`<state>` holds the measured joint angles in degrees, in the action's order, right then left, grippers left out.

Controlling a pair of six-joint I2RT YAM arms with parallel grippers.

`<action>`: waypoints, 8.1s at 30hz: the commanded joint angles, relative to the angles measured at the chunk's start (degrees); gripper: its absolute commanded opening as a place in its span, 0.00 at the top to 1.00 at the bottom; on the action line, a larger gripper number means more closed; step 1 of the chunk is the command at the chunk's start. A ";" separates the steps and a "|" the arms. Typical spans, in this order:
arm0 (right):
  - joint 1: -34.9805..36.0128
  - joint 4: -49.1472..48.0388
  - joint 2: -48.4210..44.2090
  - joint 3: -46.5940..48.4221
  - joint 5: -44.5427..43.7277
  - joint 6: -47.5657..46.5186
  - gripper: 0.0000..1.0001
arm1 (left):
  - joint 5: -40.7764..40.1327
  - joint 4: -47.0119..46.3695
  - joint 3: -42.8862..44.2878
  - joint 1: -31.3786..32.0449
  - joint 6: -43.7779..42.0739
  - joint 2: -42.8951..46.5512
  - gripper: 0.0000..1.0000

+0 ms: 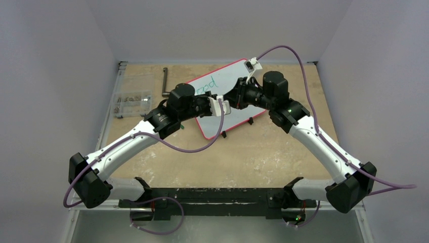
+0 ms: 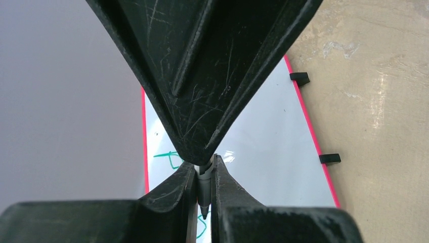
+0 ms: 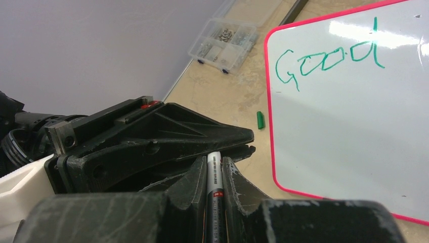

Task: Write a sentence on the whiteboard

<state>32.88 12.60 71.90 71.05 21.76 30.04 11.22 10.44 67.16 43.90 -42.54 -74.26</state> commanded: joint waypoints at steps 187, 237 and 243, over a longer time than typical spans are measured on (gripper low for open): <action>7.57 -28.42 22.31 -12.00 -20.41 -15.67 1.00 | 49.06 26.72 53.85 -33.63 39.12 -53.36 1.00; 9.66 -21.65 22.71 -12.64 -23.52 -16.69 1.00 | 49.14 25.54 52.79 -33.48 39.20 -52.39 1.00; 9.61 -19.92 21.09 -12.63 -25.63 -16.34 1.00 | 49.10 25.54 52.78 -33.53 39.20 -52.33 1.00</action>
<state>42.85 -11.90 94.19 59.33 1.80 14.79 60.73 36.91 120.29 9.41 -0.69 -130.19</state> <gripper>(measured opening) 0.100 0.114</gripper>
